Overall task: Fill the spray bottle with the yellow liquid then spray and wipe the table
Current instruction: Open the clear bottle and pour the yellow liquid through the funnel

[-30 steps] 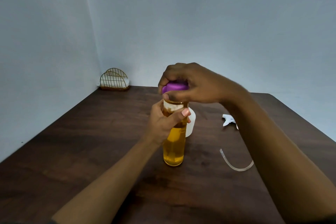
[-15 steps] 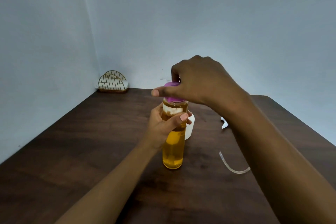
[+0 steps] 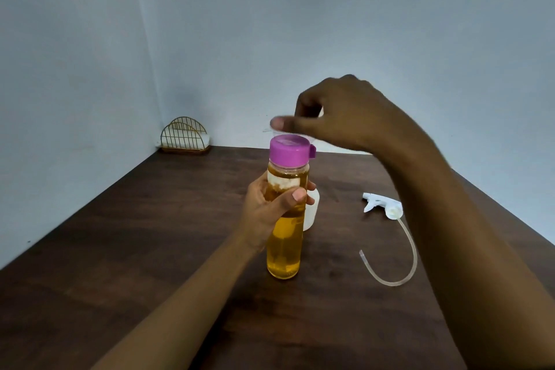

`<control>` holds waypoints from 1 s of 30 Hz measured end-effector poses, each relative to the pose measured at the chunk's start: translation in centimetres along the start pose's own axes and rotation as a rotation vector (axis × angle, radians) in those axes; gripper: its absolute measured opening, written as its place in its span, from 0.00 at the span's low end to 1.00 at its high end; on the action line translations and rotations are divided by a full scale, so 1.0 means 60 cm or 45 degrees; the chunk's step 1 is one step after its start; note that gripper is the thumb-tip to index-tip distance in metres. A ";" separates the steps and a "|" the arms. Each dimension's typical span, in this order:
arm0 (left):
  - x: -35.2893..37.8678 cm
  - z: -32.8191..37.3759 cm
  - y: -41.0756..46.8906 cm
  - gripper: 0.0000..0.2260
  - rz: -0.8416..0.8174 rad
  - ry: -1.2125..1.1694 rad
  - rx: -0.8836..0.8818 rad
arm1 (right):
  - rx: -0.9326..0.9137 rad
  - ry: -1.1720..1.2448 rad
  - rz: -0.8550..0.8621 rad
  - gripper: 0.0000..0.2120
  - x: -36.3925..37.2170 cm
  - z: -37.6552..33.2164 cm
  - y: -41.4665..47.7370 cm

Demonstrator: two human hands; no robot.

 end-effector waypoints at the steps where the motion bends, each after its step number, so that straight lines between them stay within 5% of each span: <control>1: 0.000 0.000 0.000 0.35 0.004 -0.002 0.006 | 0.003 -0.170 -0.001 0.28 0.008 -0.006 0.000; 5: -0.002 0.000 -0.001 0.37 0.010 0.003 -0.002 | -0.075 -0.255 -0.105 0.27 0.032 -0.025 -0.001; 9: 0.000 -0.002 0.001 0.34 -0.013 -0.021 0.001 | -0.165 0.031 -0.440 0.19 0.043 -0.020 -0.008; 13: 0.003 -0.005 0.002 0.36 -0.039 -0.051 -0.018 | -0.147 0.287 -0.674 0.22 0.059 -0.004 -0.023; 19: 0.006 -0.006 0.003 0.42 -0.079 -0.062 -0.030 | -0.090 0.323 -0.124 0.20 0.014 0.001 -0.001; 23: 0.007 -0.004 0.003 0.42 -0.103 -0.071 -0.022 | -0.112 0.115 -0.162 0.24 0.035 -0.018 -0.001; 30: 0.002 -0.026 -0.001 0.45 -0.111 -0.098 -0.117 | -0.127 0.262 -0.264 0.19 0.034 -0.014 -0.003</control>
Point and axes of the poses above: each hand's wrist, its own y-axis towards the middle knuckle, its own x-axis out of the palm, z = x × y, the point moved 10 cm from there along y, towards the middle knuckle, and after that the axes turned 12 degrees about y, right-handed, at the moved point
